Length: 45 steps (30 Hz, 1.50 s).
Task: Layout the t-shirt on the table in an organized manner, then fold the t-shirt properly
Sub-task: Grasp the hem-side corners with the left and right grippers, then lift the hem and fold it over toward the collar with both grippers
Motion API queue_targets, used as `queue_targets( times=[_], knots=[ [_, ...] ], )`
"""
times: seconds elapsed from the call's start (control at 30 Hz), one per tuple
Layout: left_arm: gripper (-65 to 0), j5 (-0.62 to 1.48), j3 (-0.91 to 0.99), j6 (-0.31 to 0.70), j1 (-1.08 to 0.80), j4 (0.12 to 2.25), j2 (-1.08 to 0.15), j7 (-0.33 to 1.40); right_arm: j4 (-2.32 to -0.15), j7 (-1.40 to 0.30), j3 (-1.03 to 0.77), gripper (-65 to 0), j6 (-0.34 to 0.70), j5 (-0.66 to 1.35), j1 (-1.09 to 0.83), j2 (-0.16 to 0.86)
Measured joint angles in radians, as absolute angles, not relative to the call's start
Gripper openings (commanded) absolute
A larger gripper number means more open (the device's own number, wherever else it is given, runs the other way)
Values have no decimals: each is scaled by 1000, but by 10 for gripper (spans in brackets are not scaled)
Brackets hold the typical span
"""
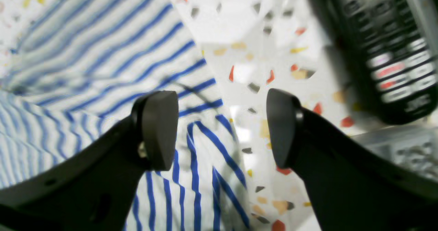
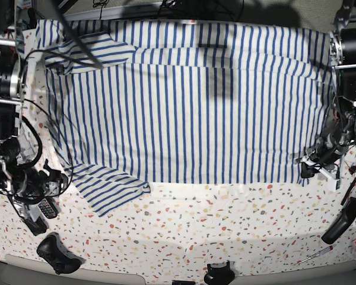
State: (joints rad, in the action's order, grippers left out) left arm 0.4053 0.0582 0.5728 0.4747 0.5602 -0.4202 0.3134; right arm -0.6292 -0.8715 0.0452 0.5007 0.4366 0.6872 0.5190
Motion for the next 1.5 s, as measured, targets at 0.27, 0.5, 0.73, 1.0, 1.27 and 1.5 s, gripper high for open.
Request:
queue_targets(
  times=[0.27,0.5,0.73,1.0,1.27,1.5],
  knots=[
    [-650,403,58,574,474,561,-416,314,-479,-795,44,-265,501,302,707,463],
    [-650,403,58,574,475,561,-416,314,-467,-791,44,-460,551,302,698,462],
    [-650,403,58,574,474,561,-416,314,-467,-785,43,-650,651,375,674,463],
    [-650,403,59,574,474,568,-415,317,-500,-764,43,-650,682,472,656,485],
    [-650,522,231,569,381,821,-408,490,-722,-782,44,-650,691,581,570,557],
    [-650,534,271,570,228,1057,-416,526,-979,-839,8,-650,693,703,428,578]
  ],
)
